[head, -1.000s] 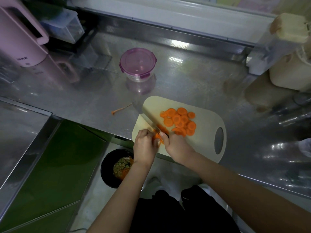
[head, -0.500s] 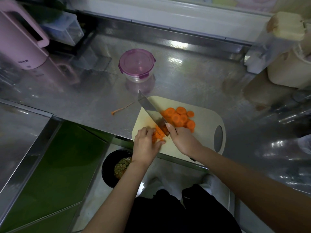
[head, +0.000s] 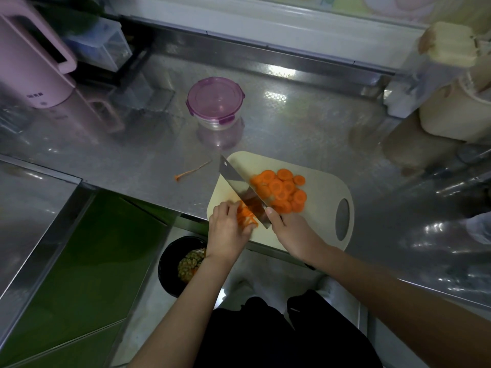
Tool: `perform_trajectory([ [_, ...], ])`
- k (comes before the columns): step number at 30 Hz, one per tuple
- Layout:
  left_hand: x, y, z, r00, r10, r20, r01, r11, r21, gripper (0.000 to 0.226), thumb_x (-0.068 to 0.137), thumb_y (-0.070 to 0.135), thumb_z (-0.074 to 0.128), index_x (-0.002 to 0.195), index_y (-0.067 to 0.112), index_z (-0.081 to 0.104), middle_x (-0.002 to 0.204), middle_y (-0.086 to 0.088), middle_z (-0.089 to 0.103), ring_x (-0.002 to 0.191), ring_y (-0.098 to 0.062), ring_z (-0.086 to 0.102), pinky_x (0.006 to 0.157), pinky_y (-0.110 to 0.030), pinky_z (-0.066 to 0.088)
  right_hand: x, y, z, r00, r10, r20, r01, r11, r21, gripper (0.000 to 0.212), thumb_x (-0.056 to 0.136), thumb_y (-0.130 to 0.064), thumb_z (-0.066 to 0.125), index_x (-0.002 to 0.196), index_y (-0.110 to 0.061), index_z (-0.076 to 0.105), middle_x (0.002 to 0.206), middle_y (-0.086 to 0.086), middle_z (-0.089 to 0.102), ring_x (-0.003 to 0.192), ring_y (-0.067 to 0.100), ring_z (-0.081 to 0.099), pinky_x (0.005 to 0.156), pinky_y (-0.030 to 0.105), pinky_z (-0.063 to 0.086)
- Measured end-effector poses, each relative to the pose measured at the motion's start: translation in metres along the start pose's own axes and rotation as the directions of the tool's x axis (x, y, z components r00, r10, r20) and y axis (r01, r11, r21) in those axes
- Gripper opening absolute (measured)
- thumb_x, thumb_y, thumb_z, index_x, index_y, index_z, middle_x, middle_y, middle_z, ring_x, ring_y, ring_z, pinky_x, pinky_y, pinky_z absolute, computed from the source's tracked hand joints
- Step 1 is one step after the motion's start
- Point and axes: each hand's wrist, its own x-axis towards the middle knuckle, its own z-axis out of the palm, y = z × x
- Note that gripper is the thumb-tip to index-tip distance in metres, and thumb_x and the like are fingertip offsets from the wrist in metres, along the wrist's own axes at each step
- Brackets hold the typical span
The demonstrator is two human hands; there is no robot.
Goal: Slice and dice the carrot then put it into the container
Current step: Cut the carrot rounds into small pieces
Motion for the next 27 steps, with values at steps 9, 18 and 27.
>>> perform_trajectory([
  [9, -0.004, -0.001, 0.001, 1.000, -0.002, -0.021, 0.002, 0.999, 0.035, 0.045, 0.082, 0.023, 0.070, 0.119, 0.001, 0.059, 0.107, -0.015, 0.055, 0.099, -0.030, 0.048, 0.091, -0.038, 0.042, 0.001, 0.002, 0.006, 1.000, 0.026, 0.011, -0.025, 0.999, -0.027, 0.055, 0.100, -0.043, 0.032, 0.079, 0.001, 0.058, 0.075, 0.017, 0.061, 0.077, 0.028, 0.059, 0.075, 0.038, 0.046],
  [18, -0.004, -0.001, 0.003, 0.998, 0.023, -0.057, -0.021, 0.999, 0.042, 0.030, 0.076, 0.013, 0.074, 0.101, -0.001, 0.066, 0.088, -0.015, 0.057, 0.084, -0.032, 0.053, 0.075, -0.042, 0.049, 0.007, -0.004, 0.012, 0.997, 0.044, 0.059, -0.032, 0.983, -0.180, 0.054, 0.101, -0.042, 0.030, 0.055, -0.016, 0.038, 0.053, 0.000, 0.040, 0.052, 0.016, 0.040, 0.059, 0.030, 0.030],
  [27, -0.003, 0.000, 0.004, 0.997, 0.016, -0.077, -0.015, 1.000, 0.025, 0.026, 0.069, 0.008, 0.078, 0.092, 0.000, 0.068, 0.083, -0.012, 0.058, 0.079, -0.030, 0.056, 0.067, -0.037, 0.052, 0.017, 0.001, 0.025, 0.999, 0.034, 0.002, -0.033, 0.985, -0.170, 0.058, 0.100, -0.045, 0.030, 0.075, -0.002, 0.060, 0.073, 0.016, 0.063, 0.073, 0.030, 0.061, 0.069, 0.039, 0.049],
])
